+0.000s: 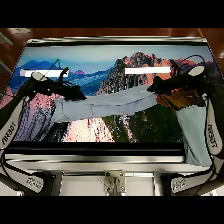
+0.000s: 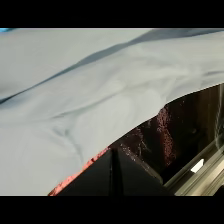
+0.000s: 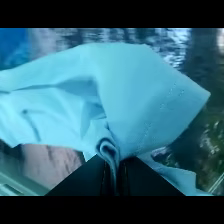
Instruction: Fold the shirts.
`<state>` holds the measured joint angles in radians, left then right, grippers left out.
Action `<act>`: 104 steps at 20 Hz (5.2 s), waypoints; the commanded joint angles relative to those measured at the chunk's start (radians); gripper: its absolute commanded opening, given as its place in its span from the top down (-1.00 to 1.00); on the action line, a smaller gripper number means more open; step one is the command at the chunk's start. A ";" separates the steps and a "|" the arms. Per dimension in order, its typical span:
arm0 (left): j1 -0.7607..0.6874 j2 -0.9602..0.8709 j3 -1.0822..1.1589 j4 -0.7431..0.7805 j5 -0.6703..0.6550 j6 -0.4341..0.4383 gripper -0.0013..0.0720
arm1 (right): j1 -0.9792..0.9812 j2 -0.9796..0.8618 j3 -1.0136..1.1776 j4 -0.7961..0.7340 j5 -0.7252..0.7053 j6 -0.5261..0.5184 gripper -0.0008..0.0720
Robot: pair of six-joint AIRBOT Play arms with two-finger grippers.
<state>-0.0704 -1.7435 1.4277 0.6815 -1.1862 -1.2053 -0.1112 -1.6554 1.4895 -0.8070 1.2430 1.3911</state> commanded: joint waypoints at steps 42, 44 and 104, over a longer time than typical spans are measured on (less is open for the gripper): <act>0.217 0.809 -0.076 0.583 0.093 -0.314 0.86 | 0.317 0.026 0.008 -0.400 0.214 0.254 -0.89; 0.217 0.809 -0.077 0.583 0.089 -0.314 0.86 | 0.225 0.025 -0.032 -0.428 0.249 0.319 -0.89; 0.133 0.780 -0.076 0.575 -0.002 -0.231 0.86 | -0.741 0.784 -0.672 -0.890 0.155 0.399 -0.81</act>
<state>0.0639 -0.9565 1.3514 1.2556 -1.1881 -1.4403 -0.8524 -0.8795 0.7837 -1.6676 1.4521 1.8610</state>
